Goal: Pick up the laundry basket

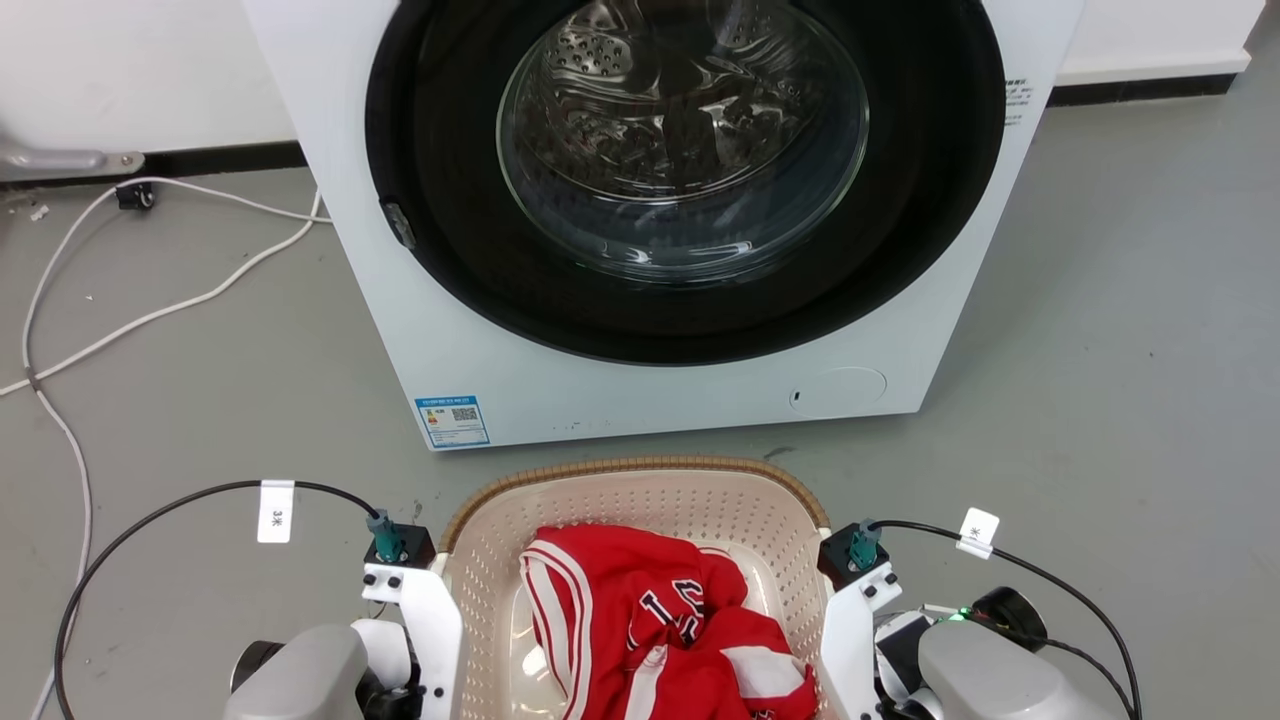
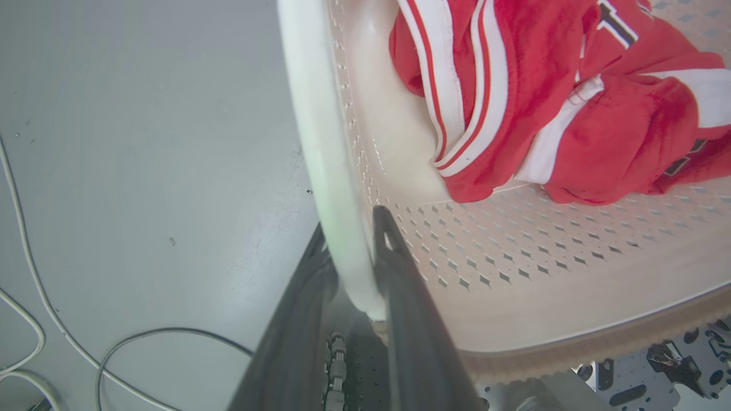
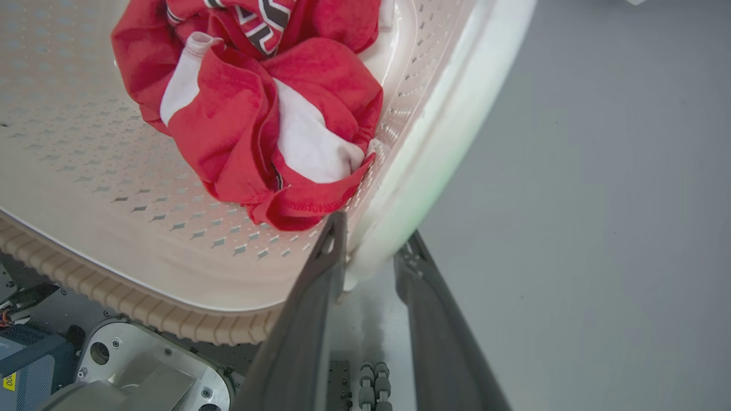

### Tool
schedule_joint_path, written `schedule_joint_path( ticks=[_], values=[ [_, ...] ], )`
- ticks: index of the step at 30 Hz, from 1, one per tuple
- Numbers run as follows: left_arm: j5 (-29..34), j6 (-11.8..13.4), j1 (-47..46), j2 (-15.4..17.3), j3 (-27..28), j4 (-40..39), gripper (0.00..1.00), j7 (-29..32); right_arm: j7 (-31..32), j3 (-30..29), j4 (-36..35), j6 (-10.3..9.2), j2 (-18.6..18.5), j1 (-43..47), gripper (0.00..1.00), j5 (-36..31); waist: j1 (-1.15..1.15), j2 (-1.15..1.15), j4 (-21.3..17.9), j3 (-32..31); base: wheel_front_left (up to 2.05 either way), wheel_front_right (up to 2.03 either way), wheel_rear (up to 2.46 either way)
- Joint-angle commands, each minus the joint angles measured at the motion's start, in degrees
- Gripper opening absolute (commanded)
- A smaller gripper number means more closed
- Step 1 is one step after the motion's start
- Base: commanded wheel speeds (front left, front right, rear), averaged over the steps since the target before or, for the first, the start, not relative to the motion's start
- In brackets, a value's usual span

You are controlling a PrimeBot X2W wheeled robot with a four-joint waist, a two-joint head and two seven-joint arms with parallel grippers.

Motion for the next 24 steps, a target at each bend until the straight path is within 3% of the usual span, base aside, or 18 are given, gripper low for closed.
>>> schedule_joint_path(
  ticks=[1, 16, 24],
  values=[
    [-0.04, -0.18, 0.69, 0.12, -0.69, -0.47, 0.0, 0.37, 0.17, 0.55, -0.36, -0.05, -0.22, 0.41, 0.0, 0.15, 0.01, 0.0, 0.06, -0.23, 0.0, 0.0, 0.0],
    [-5.85, -0.18, 0.69, 0.44, -5.01, -1.25, 0.0, 6.34, 6.71, 4.56, -1.87, -0.05, -1.19, 1.08, 0.0, 6.53, 0.01, 0.0, 0.47, -1.39, 0.0, 0.0, 0.0],
    [-7.75, -0.13, -0.19, 0.96, -6.81, -1.33, 0.0, 6.22, 7.03, 6.77, -2.49, -0.05, -1.93, 0.44, 0.0, 8.81, 0.01, 0.0, 0.59, -1.19, 0.0, 0.0, 0.0]
  ],
)
